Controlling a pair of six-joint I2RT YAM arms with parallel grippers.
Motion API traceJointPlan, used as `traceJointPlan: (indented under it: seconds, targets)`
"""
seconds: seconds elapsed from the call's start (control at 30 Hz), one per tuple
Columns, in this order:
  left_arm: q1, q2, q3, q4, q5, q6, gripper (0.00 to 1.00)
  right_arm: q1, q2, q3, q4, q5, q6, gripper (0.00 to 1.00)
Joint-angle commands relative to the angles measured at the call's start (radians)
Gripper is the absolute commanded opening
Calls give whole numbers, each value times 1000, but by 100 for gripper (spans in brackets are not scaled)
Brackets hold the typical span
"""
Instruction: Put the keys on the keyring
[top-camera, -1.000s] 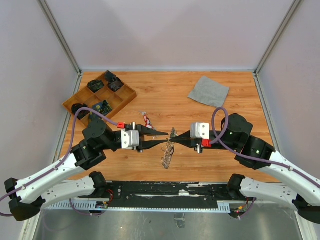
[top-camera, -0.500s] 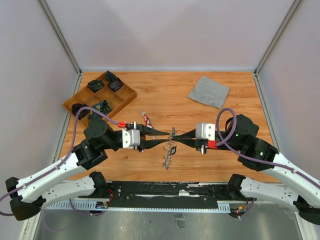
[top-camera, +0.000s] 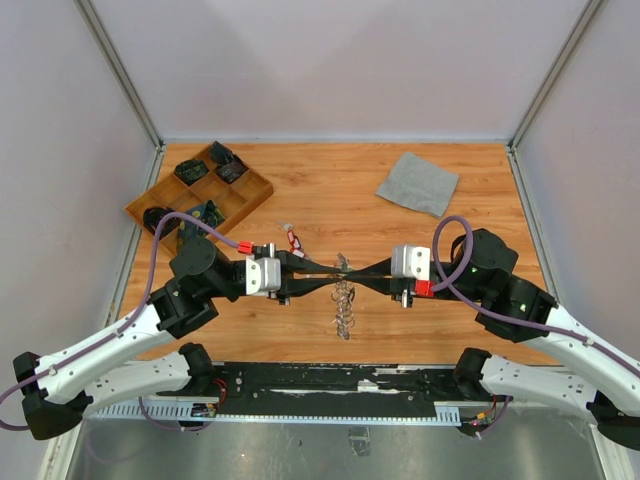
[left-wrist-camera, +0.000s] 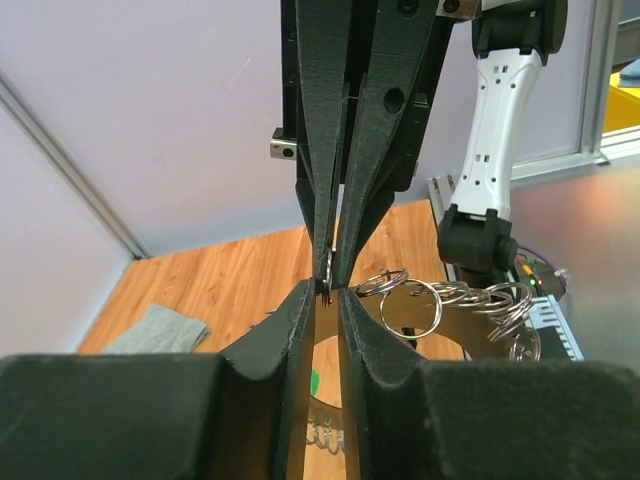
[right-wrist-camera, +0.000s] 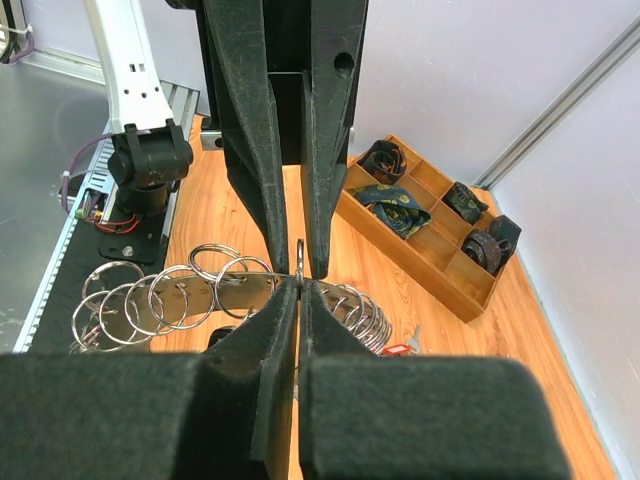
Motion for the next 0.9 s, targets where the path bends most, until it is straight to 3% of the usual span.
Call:
traceJointPlan:
  seconds: [0.0,0.3,0.4,0.6,0.87]
  targets:
    - [-7,-3,-13,43,17,-15,18,1,-7,-8,67,11,-4,1]
    - [-6,1,-7,44,37,-23,9,1,-1,-2,56,9,-5,1]
    - [-7,1,-8,45,42,-31,1,1,0,-2,52,12,-6,1]
    - [-7,-15,-16,35,-11,-45,0,1,-20,-2,36,61,-11,38]
    - [-5,-39,-33,-16,-145,-82,1,1,-55,-3,16,236,42,46]
